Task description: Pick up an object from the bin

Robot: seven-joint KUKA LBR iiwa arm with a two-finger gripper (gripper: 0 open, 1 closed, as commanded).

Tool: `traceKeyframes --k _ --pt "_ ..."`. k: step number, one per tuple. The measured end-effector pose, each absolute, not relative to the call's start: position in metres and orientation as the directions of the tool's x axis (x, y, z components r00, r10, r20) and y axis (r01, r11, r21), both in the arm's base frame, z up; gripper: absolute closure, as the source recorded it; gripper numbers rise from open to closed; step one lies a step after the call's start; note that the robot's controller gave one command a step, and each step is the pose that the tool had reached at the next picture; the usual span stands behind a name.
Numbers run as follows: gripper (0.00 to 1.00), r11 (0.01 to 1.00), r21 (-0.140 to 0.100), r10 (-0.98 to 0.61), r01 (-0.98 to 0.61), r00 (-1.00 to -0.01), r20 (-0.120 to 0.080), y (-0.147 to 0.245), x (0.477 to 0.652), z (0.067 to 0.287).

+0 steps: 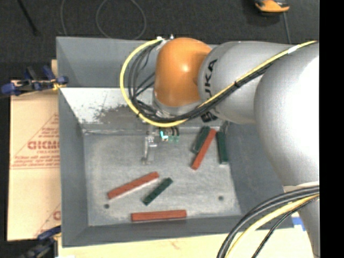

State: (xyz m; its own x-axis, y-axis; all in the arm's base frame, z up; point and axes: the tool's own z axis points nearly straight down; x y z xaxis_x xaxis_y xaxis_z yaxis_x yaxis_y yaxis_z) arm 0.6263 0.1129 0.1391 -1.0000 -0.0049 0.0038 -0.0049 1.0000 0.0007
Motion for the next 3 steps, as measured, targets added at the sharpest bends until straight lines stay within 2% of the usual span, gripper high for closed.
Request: traceKeyframes --k 1,2,3 --pt "0.00 0.993 -0.001 -0.121 -0.121 -0.993 0.004 0.110 0.567 0.067" --pt "1.00 0.993 0.002 -0.117 -0.117 -0.993 -0.010 0.112 0.573 0.074" --pt "1.00 0.988 -0.001 -0.151 -0.151 -0.988 -0.012 0.109 0.555 0.270"
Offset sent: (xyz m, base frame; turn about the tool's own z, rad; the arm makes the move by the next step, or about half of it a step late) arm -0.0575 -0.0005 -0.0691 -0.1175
